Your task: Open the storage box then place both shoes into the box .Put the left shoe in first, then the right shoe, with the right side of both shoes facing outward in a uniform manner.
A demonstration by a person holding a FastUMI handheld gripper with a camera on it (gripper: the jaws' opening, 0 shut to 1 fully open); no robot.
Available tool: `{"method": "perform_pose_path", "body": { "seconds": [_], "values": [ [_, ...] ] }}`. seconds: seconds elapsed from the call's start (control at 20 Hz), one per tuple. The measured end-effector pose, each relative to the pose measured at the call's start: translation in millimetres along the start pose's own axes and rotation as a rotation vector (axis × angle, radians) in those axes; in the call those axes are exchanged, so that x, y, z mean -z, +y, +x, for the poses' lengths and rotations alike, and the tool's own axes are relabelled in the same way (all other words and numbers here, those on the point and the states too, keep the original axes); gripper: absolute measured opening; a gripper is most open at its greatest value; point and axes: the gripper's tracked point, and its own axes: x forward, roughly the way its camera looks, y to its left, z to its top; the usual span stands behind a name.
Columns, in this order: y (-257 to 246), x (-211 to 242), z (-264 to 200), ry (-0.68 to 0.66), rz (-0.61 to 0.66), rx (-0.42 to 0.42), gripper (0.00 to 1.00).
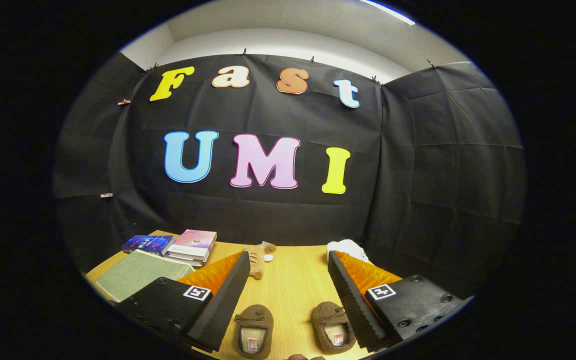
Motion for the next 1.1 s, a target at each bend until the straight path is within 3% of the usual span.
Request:
{"method": "perform_pose_path", "body": {
  "seconds": [0.4, 0.65, 1.1],
  "values": [
    [11, 9, 6, 0.033, 0.005, -0.023, 0.97],
    [27, 24, 17, 0.098, 0.021, -0.105, 0.97],
    [102, 88, 15, 0.355, 0.171, -0.508, 0.99]
  ]
}}
